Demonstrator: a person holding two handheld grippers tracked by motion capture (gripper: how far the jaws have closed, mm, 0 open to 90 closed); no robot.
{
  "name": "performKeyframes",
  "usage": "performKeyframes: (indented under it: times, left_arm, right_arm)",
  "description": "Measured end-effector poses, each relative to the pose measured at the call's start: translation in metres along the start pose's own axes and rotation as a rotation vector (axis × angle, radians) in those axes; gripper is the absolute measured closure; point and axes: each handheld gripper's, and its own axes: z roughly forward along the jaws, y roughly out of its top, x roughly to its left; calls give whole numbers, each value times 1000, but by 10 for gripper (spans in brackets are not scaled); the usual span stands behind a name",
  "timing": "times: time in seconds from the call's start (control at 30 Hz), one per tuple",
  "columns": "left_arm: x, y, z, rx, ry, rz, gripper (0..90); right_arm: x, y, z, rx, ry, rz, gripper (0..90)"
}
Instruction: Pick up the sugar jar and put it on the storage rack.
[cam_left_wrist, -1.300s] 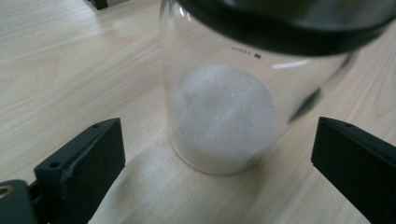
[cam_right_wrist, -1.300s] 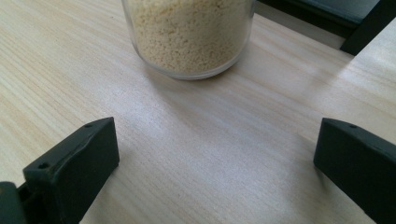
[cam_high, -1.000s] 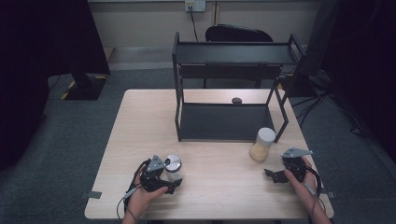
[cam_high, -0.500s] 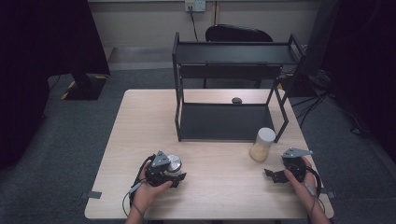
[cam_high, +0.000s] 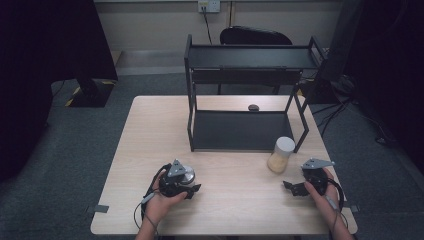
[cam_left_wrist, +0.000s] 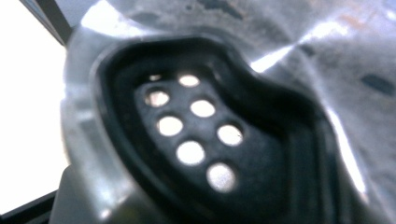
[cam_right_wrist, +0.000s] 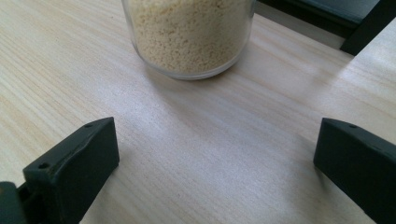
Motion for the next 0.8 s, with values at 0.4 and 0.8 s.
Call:
performKeyframes:
  times: [0.4, 0.8]
  left_arm:
    - [10, 23, 5, -13, -48, -23, 294]
    - [11, 57, 22, -10, -62, 0, 295]
  right_arm:
    - [0, 0, 0, 0, 0, 0, 0]
    - [0, 0, 0, 0, 0, 0, 0]
